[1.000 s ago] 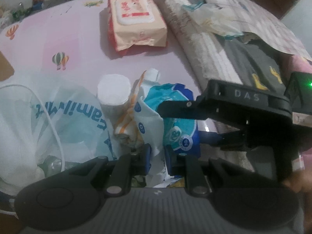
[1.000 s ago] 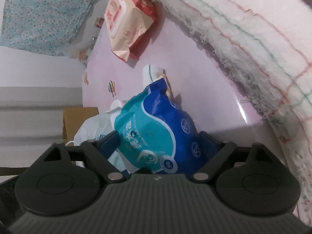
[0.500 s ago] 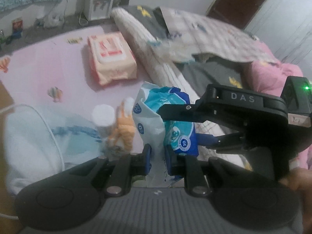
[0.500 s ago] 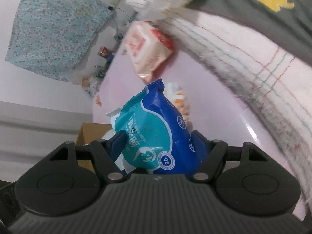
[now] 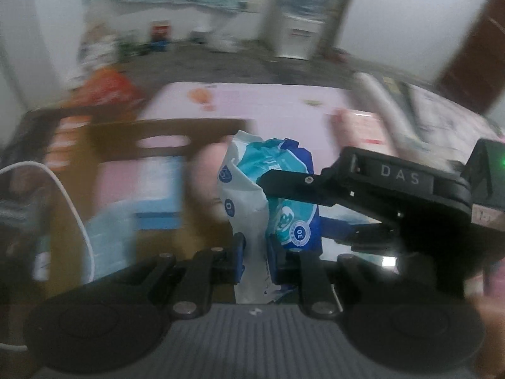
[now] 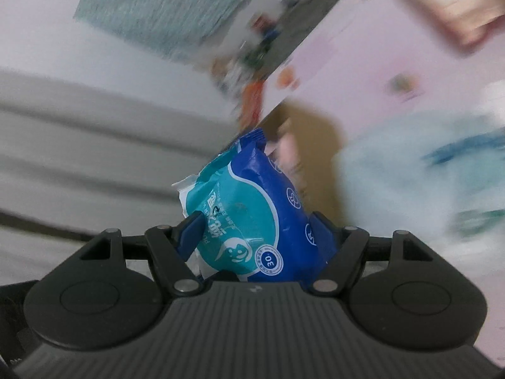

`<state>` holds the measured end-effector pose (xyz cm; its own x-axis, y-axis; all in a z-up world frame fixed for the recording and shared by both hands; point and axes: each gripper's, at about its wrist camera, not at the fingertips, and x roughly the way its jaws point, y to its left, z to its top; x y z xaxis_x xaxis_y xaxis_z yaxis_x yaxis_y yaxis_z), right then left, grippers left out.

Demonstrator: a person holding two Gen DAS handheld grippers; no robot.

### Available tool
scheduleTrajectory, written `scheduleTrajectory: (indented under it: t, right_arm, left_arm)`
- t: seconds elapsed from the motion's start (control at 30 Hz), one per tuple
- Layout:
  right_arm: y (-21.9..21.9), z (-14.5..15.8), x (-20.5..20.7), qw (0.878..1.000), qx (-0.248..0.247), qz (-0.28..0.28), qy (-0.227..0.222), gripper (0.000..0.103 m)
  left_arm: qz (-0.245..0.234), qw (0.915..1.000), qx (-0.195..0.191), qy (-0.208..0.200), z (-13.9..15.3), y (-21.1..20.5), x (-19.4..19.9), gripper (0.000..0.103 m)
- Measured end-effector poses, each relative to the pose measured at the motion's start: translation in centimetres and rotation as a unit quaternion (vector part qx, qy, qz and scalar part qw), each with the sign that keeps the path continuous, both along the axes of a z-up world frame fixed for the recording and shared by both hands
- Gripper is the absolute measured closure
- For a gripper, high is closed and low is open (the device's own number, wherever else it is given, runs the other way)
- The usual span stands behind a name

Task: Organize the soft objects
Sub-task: 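Carry the wipes pack into the cardboard box and open the right tool, then reach the right tool to the clear cotton-swab bag and grasp it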

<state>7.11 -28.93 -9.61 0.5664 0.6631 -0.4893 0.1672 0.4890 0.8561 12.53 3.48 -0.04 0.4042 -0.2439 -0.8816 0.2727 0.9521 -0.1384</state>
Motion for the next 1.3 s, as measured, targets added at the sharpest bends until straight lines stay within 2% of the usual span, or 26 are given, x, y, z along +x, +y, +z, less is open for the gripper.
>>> scheduleTrajectory:
  t: [0.17,0.33,0.5,0.63,0.67,0.83,0.97,1.07,1.1,1.17,1.3]
  right_arm:
    - [8.9,-1.4,2.8,0.998,-0.012,0.057,0.022,0.031]
    - [14.7,-4.4,3.4,0.993,-0.064,0.075,0.072,0.031]
    - [15.0,-7.5,3.1,0.986,-0.103,0.035,0.129,0.031]
    - [14.8,-9.3,3.2,0.979,-0.121,0.002,0.162,0.030]
    - [14.8,-9.7,3.1,0.978,-0.123,-0.004,0.167,0.029]
    - [15.4,-10.4,2.8,0.977,-0.121,-0.023,0.172,0.026]
    - [16.5,-10.8,3.3,0.980,-0.110,-0.006,0.167,0.026]
    - [16.8,-11.3,3.3,0.981,-0.099,0.006,0.165,0.023]
    - [16.7,-11.4,3.2,0.983,-0.090,0.010,0.162,0.020]
    - [16.9,-11.8,3.5,0.984,-0.082,0.020,0.156,0.019]
    - [16.3,-11.4,3.4,0.985,-0.072,0.031,0.153,0.017]
  left_arm:
    - [0.052,0.9980,0.018,0.032,-3.5,6.3,1.6,0.086]
    - [0.061,0.9941,0.020,0.088,-8.7,9.0,3.5,0.084]
    - [0.040,0.9924,0.014,0.115,-12.6,8.8,4.6,0.083]
    - [0.019,0.9921,0.050,0.114,-14.9,8.4,5.2,0.083]
    - [0.017,0.9913,0.058,0.117,-15.5,8.4,5.4,0.080]
    - [0.013,0.9913,0.073,0.109,-15.8,9.1,5.8,0.078]
    - [0.020,0.9894,0.086,0.115,-15.9,9.6,5.5,0.078]
    - [0.030,0.9885,0.090,0.118,-15.7,9.9,5.3,0.073]
    - [0.034,0.9885,0.087,0.119,-15.5,9.9,5.2,0.071]
    - [0.041,0.9883,0.085,0.120,-15.1,10.0,4.8,0.057]
    - [0.054,0.9889,0.086,0.109,-13.9,10.0,3.7,0.047]
